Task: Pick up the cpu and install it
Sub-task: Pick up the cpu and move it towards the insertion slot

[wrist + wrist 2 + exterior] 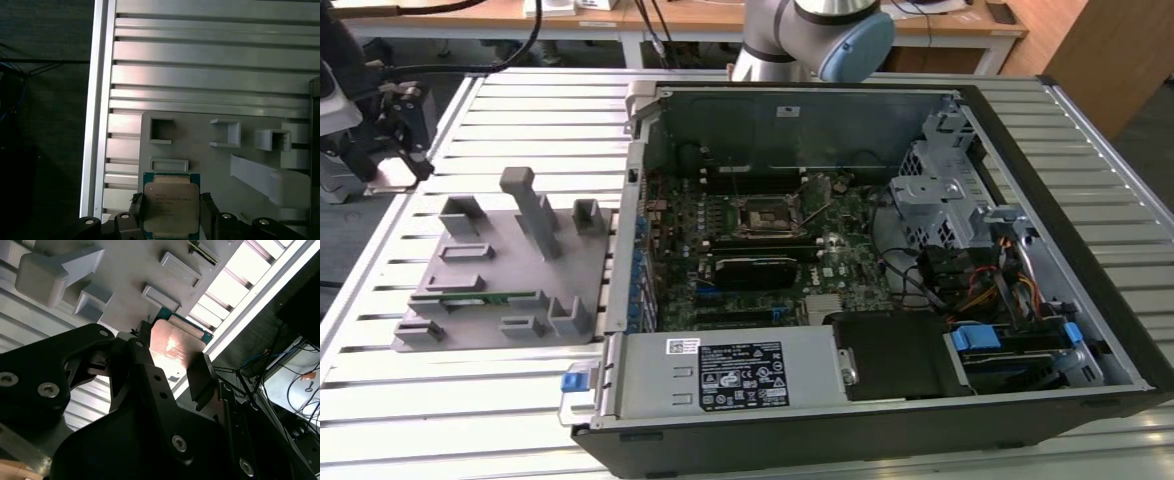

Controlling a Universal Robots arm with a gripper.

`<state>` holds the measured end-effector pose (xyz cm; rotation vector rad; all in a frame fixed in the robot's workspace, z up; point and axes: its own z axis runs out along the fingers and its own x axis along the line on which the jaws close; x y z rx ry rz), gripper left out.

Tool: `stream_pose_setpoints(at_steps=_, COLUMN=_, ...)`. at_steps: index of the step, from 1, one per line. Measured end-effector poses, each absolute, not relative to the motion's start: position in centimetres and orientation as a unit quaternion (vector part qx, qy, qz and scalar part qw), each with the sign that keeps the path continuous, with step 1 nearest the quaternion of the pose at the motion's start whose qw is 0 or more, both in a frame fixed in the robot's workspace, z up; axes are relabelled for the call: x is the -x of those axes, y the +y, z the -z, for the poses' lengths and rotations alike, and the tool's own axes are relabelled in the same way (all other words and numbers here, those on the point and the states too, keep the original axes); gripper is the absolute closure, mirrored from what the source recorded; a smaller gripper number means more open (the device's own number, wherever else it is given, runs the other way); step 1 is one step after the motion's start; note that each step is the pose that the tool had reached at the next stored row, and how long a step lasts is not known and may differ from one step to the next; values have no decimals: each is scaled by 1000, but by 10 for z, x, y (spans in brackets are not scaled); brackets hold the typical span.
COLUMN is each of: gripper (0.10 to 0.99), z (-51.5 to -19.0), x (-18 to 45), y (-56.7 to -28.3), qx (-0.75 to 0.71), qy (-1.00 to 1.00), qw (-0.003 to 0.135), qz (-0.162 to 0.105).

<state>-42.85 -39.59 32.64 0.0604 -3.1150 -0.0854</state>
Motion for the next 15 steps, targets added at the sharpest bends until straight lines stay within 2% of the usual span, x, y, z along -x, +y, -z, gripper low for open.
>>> stream_pose_setpoints(at_steps=15, gripper=553, z=-354, x=428, y=-390, qx=-19, qy=-999, qw=12, qz=27)
